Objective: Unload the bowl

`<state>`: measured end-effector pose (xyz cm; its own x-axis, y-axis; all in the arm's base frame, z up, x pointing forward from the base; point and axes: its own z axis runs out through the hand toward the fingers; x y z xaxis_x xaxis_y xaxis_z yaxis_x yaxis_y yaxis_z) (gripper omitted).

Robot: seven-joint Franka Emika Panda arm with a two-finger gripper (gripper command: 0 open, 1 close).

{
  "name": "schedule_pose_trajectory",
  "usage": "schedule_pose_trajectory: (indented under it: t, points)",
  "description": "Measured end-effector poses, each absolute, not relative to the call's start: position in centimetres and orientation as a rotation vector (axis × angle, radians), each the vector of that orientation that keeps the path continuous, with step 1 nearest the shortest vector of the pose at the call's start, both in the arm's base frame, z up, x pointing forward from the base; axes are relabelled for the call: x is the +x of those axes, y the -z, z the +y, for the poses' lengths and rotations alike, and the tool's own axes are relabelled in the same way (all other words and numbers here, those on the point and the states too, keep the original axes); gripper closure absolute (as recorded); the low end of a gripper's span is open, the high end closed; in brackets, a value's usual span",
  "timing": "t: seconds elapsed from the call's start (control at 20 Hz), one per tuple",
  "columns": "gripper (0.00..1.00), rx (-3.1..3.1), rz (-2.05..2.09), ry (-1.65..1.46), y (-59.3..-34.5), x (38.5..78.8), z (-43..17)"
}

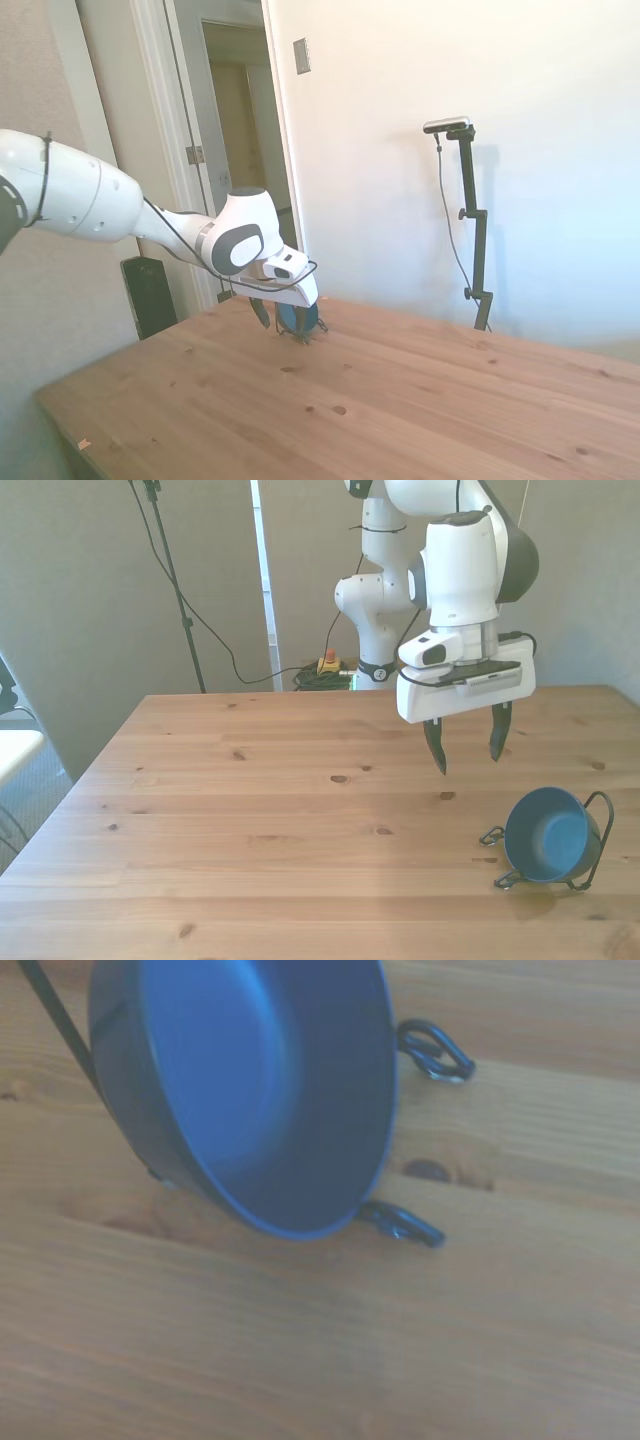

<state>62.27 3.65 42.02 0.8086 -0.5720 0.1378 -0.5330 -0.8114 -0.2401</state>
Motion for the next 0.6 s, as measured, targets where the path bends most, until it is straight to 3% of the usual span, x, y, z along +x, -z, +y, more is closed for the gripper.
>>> schedule_pose_trajectory:
  t: [0.3,0.6]
  points:
    - [0.00,-2.820,0.775,0.306,-40.3,66.5,6.5]
    - [0.00,-2.822,0.573,0.386,-42.1,67.9,8.7]
